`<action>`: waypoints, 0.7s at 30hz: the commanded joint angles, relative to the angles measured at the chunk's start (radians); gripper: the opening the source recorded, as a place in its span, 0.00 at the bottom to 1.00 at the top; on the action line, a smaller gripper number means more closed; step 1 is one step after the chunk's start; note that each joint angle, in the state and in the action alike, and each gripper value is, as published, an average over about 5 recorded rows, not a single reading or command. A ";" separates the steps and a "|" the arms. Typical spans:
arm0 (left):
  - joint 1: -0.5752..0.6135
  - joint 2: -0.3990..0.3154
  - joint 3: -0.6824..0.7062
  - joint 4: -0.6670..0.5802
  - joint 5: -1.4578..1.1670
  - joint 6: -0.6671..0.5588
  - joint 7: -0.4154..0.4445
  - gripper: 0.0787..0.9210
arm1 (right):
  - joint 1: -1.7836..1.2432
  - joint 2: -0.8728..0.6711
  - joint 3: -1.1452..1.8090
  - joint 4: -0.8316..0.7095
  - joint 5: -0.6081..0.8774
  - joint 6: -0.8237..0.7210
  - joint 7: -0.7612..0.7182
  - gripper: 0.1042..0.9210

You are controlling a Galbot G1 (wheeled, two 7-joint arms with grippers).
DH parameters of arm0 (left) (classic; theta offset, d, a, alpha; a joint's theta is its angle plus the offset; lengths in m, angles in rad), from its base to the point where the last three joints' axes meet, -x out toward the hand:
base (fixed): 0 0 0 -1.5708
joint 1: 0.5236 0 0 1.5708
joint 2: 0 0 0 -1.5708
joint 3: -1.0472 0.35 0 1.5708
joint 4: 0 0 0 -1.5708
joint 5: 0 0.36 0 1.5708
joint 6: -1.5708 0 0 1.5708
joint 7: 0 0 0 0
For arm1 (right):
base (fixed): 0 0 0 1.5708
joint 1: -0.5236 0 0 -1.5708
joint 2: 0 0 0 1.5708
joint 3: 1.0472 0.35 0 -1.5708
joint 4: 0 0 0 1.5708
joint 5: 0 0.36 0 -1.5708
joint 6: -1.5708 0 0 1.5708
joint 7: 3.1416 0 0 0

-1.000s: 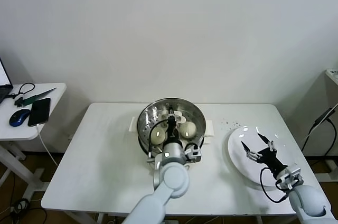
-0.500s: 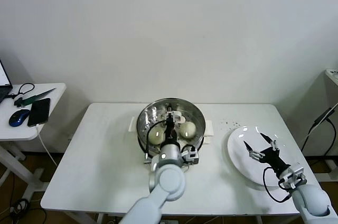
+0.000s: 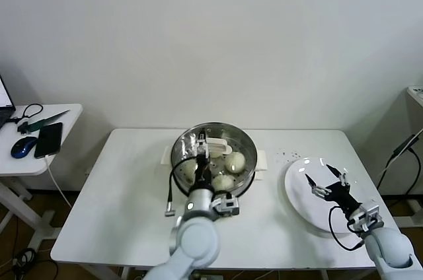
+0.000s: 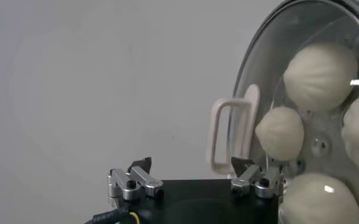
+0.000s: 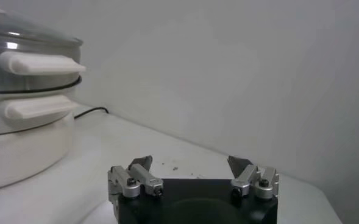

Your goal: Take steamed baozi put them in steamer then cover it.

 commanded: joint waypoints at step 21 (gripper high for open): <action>0.557 -0.078 -0.821 -0.151 -1.426 -0.783 -0.373 0.88 | -0.119 0.062 0.055 0.109 0.036 0.022 0.022 0.88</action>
